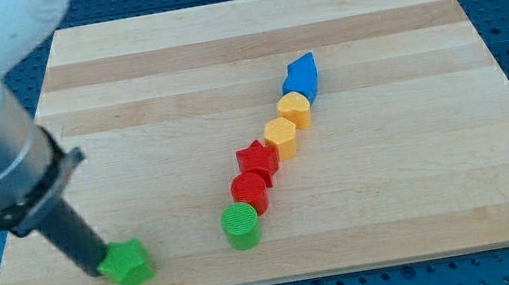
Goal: Slide the green star into the bottom side of the green circle
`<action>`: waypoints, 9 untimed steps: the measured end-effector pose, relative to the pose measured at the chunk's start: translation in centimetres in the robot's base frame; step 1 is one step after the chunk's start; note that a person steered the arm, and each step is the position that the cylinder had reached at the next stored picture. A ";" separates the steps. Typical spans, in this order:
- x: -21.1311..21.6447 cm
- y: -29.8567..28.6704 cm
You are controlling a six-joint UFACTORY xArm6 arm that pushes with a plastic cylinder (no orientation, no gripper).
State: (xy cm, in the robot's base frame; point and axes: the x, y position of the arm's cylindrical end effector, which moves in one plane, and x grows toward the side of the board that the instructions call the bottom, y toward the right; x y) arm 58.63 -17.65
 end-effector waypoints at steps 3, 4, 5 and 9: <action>0.5 -7.9; 3.2 -8.1; 3.2 -5.0; 1.6 -0.6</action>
State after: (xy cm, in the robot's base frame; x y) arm 60.27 -18.27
